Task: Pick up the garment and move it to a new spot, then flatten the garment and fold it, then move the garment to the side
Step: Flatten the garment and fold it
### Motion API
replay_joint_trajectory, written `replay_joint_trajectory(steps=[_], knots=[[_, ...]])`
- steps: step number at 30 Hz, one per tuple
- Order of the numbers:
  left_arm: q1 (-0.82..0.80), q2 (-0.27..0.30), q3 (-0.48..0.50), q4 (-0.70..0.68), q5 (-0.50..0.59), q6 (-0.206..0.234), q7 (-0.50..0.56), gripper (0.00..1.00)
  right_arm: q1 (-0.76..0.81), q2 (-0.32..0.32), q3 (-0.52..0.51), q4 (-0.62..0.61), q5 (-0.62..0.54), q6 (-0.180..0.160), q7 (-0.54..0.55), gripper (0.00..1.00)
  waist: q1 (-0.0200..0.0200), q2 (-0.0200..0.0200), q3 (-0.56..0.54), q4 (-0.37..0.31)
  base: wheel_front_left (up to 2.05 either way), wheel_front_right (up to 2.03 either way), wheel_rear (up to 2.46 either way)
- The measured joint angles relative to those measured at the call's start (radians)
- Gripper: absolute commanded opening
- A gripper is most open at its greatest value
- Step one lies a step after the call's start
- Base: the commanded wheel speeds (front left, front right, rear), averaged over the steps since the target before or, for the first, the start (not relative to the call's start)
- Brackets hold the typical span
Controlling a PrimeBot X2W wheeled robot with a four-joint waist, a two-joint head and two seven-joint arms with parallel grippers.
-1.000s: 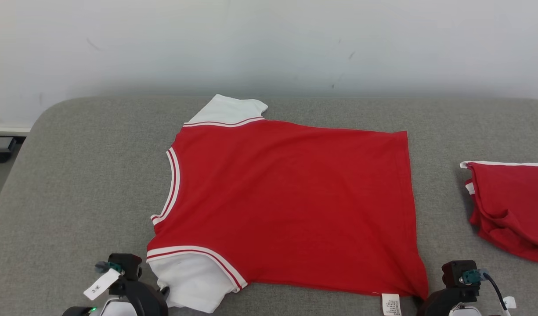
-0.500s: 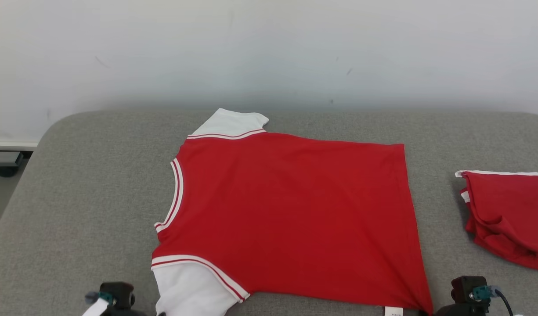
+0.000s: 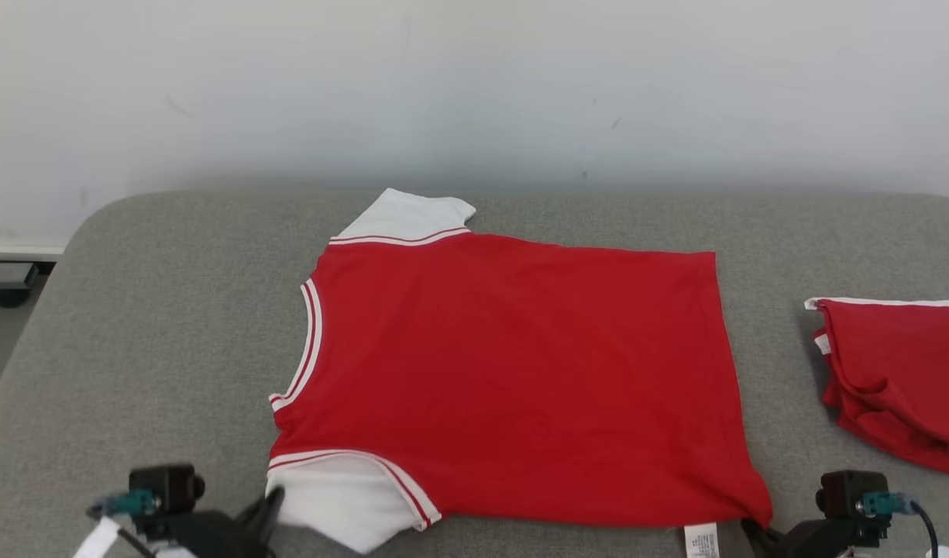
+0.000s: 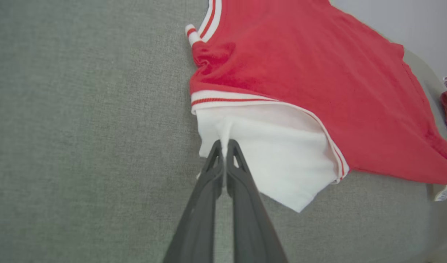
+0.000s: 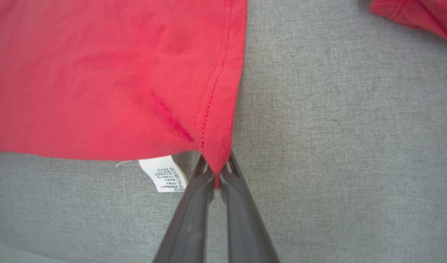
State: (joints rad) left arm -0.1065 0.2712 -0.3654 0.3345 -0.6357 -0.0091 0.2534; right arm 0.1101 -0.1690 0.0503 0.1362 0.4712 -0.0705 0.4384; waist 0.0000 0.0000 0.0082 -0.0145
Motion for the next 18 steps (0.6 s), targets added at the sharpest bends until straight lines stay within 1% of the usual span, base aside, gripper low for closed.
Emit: replay_joint_trajectory(steps=[3,9,15,18], knots=[[-0.061,0.000,0.003,-0.026,0.001,0.003,0.011,0.00,-0.024,-0.001,-0.005,-0.017,0.004,0.001,0.001,0.00,0.0000,0.0000,0.011,0.000,0.00,0.00,0.00],[-0.174,0.000,0.024,-0.049,0.008,0.038,0.042,0.00,-0.116,-0.004,-0.007,-0.054,0.020,0.014,0.012,0.00,0.0001,0.0000,0.040,-0.008,0.00,0.00,0.00],[-0.257,-0.001,0.026,-0.036,0.018,0.062,0.083,0.00,-0.210,-0.011,0.003,-0.067,0.026,0.028,0.047,0.00,0.0001,0.0001,0.074,-0.028,0.00,0.00,0.00],[-0.306,-0.003,0.026,-0.018,0.023,0.066,0.103,0.00,-0.254,-0.019,0.005,-0.058,0.030,0.031,0.065,0.00,0.0001,0.0001,0.099,-0.041,0.00,0.00,0.00]])
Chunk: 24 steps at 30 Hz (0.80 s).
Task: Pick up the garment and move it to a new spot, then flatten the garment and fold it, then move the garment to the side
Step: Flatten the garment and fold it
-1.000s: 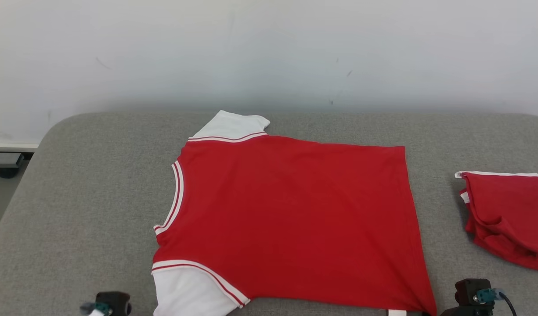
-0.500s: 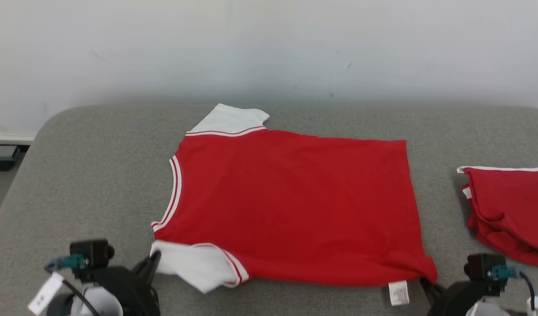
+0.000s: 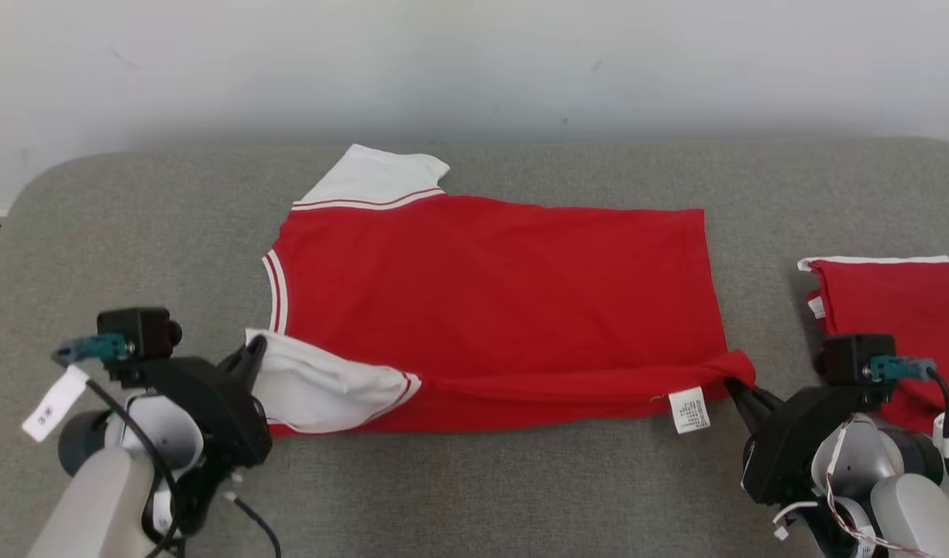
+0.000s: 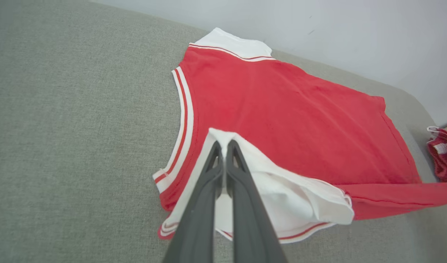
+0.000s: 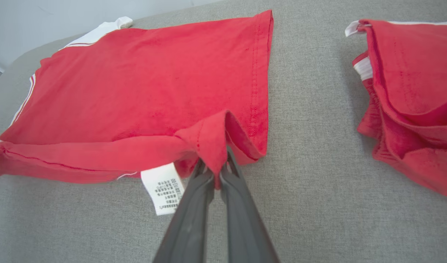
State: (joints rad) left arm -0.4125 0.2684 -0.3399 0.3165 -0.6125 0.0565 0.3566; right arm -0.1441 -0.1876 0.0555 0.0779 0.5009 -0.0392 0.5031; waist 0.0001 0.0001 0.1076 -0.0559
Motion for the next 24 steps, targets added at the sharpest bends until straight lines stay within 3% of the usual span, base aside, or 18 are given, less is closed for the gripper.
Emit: replay_joint_trajectory(steps=[24], knots=[[-0.240,-0.039,-0.036,0.144,0.079,0.007,0.036,0.00,-0.194,0.031,0.011,0.142,0.001,-0.015,0.022,0.00,0.0001,0.0000,0.123,-0.046,0.00,0.00,0.00]])
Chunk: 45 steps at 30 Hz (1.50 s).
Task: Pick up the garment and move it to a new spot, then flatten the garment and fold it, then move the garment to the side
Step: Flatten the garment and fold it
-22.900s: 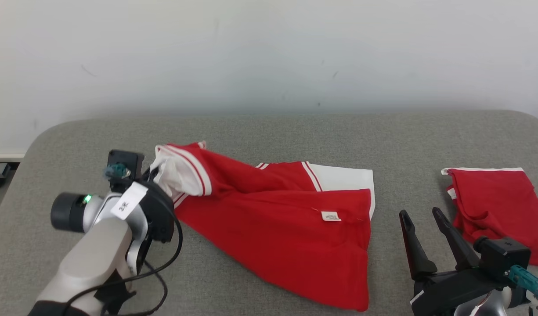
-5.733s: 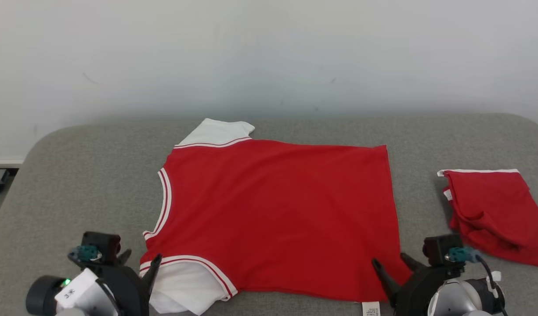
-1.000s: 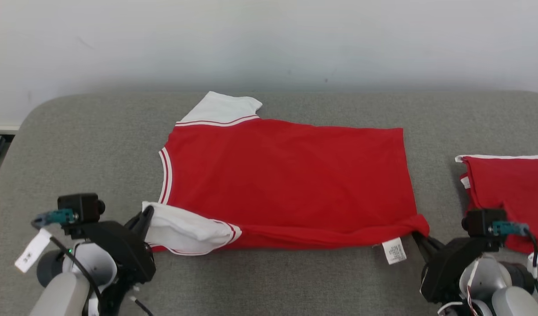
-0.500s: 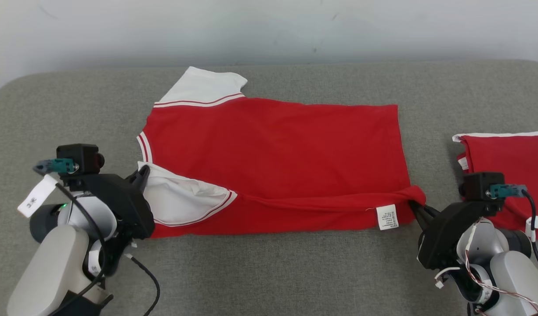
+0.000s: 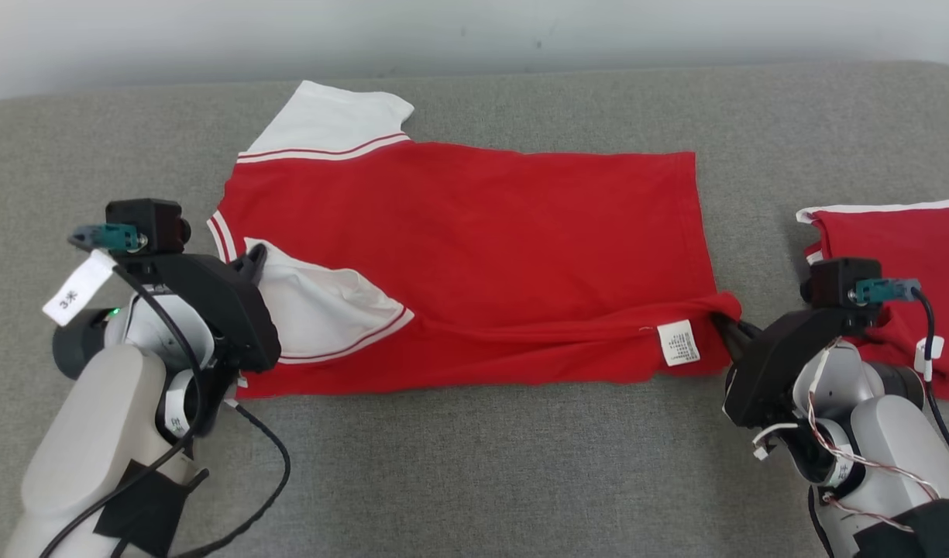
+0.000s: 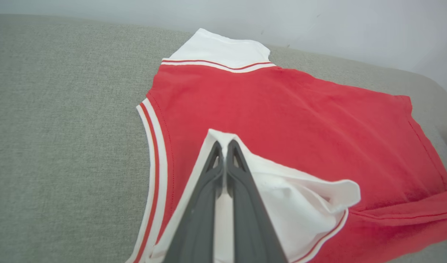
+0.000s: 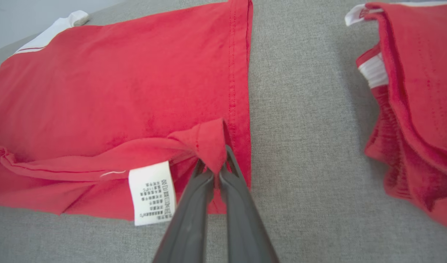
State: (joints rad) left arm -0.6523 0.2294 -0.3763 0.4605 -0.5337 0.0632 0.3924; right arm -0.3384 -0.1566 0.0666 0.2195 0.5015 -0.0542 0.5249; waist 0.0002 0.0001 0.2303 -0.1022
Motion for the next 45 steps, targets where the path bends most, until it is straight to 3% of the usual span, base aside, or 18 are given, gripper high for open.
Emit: replay_joint_trajectory(steps=[17,18,19,20,21,22,23,24,29,36,45], knots=[[-0.063,-0.014,0.011,0.112,0.024,0.025,-0.073,0.00,-0.089,0.017,0.004,0.110,-0.001,-0.003,-0.053,0.00,-0.0002,0.0000,0.025,0.009,0.00,0.00,0.00],[-0.069,-0.016,0.011,0.116,0.024,0.025,-0.078,0.00,-0.092,0.018,0.006,0.114,-0.001,-0.001,-0.056,0.11,-0.0002,0.0000,0.023,0.010,0.00,0.00,0.00],[-0.075,-0.018,0.010,0.121,0.024,0.025,-0.081,0.00,-0.099,0.021,0.007,0.124,-0.001,0.002,-0.061,0.93,-0.0002,0.0000,0.021,0.010,0.00,0.00,0.00],[-0.076,-0.021,0.010,0.123,0.025,0.025,-0.088,0.00,-0.103,0.025,0.007,0.125,-0.001,0.002,-0.068,1.00,-0.0002,0.0000,0.018,0.011,0.00,0.00,0.00],[-0.076,-0.024,0.010,0.127,0.025,0.024,-0.091,0.00,-0.105,0.028,0.007,0.126,-0.001,0.002,-0.078,1.00,-0.0003,0.0000,0.017,0.011,0.00,0.00,0.00],[-0.076,-0.026,0.009,0.132,0.026,0.024,-0.097,0.22,-0.107,0.030,0.007,0.127,-0.001,0.002,-0.086,1.00,-0.0003,-0.0001,0.016,0.011,0.00,0.00,0.00],[-0.076,-0.027,0.009,0.136,0.031,0.025,-0.104,0.66,-0.110,0.030,0.007,0.130,-0.001,0.003,-0.093,1.00,-0.0003,-0.0002,0.015,0.011,0.00,0.00,0.00],[-0.076,-0.027,0.008,0.142,0.033,0.025,-0.109,1.00,-0.114,0.031,0.007,0.133,-0.001,0.003,-0.100,1.00,-0.0002,-0.0001,0.014,0.011,0.00,0.00,0.00],[-0.076,-0.031,-0.009,0.177,0.043,0.023,-0.124,1.00,-0.126,0.034,0.004,0.144,-0.001,0.012,-0.138,1.00,-0.0002,-0.0001,0.000,0.012,0.00,0.00,0.00],[-0.076,-0.031,-0.017,0.195,0.062,-0.012,-0.200,1.00,-0.117,0.031,0.001,0.169,-0.001,0.029,-0.166,1.00,-0.0002,-0.0001,-0.032,0.020,0.00,0.00,0.00],[-0.005,-0.013,-0.033,0.218,0.084,-0.014,-0.278,1.00,-0.033,0.022,-0.013,0.194,-0.002,0.036,-0.211,1.00,-0.0003,-0.0002,-0.099,0.029,0.00,0.00,0.00]])
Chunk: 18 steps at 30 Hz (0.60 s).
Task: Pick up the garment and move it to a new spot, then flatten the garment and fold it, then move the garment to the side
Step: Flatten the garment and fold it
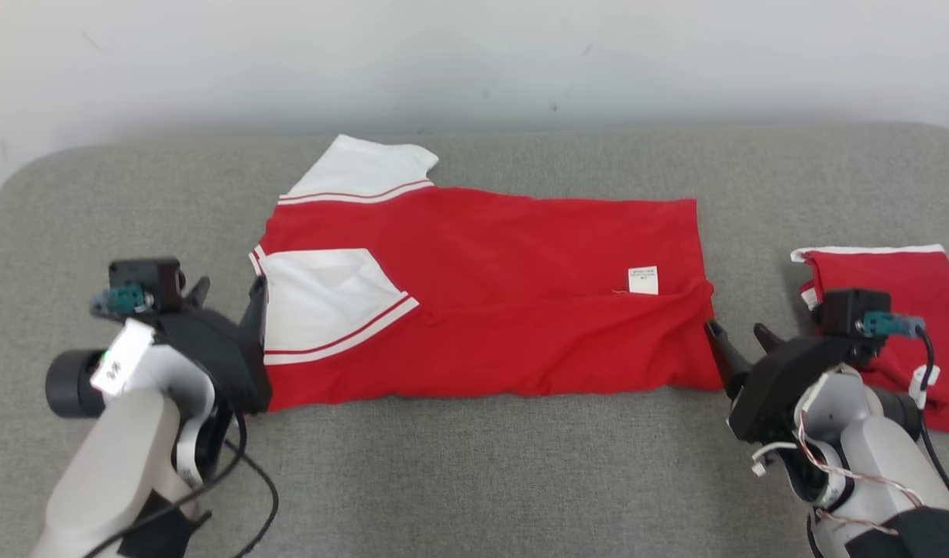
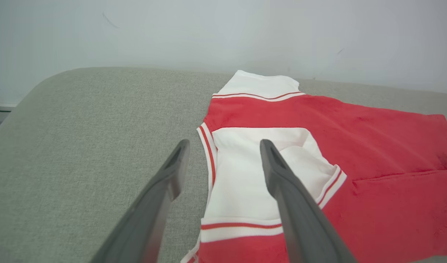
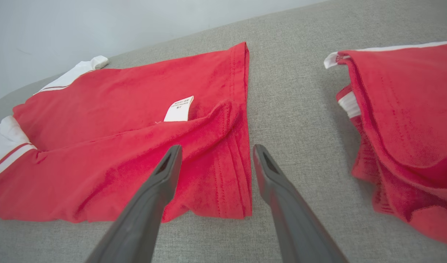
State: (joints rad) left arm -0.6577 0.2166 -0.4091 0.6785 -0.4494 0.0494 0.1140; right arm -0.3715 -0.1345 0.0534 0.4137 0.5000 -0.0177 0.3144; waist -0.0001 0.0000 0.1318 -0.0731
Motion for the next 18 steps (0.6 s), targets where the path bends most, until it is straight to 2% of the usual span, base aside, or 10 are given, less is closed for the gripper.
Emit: replay_joint_trajectory(steps=[11,18], knots=[[0.159,0.035,-0.031,0.007,0.014,-0.014,-0.032,1.00,0.139,-0.017,-0.006,-0.022,-0.015,-0.006,-0.027,1.00,-0.0002,-0.0001,-0.083,0.017,0.00,0.00,0.00],[0.178,0.033,-0.052,-0.001,0.018,-0.013,-0.030,1.00,0.141,-0.018,0.003,-0.042,-0.027,-0.009,-0.030,1.00,0.0000,-0.0001,-0.058,0.020,0.00,0.00,0.00]])
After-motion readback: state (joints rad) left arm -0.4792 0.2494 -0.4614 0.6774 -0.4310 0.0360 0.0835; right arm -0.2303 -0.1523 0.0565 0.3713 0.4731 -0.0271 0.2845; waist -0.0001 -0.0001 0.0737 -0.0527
